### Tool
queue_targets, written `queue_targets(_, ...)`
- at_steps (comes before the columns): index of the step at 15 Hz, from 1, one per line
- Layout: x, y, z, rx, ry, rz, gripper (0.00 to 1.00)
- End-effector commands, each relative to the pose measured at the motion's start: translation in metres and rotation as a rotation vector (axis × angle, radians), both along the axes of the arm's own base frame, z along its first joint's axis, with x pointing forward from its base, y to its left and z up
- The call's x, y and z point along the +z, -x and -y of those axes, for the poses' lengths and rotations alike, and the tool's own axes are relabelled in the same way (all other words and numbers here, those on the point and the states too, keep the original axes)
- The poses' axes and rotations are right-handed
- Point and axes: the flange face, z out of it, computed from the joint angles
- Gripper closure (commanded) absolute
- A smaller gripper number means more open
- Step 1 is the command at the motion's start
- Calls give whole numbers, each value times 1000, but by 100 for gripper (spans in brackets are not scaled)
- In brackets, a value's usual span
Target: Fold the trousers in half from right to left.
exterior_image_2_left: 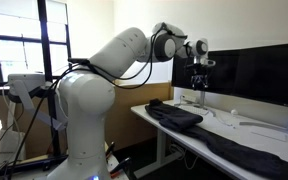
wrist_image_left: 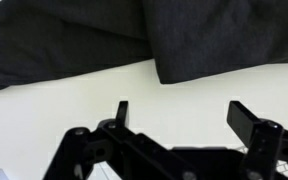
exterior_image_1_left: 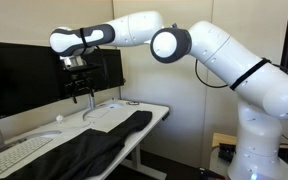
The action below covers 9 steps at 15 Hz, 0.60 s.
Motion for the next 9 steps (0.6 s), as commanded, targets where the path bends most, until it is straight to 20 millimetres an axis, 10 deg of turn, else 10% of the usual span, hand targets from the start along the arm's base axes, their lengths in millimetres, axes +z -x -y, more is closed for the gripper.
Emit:
queue_targets(1,18,20,65,-36,-40,-32,0)
queue_targets(9,12,77,207,-63,-100,-124,0)
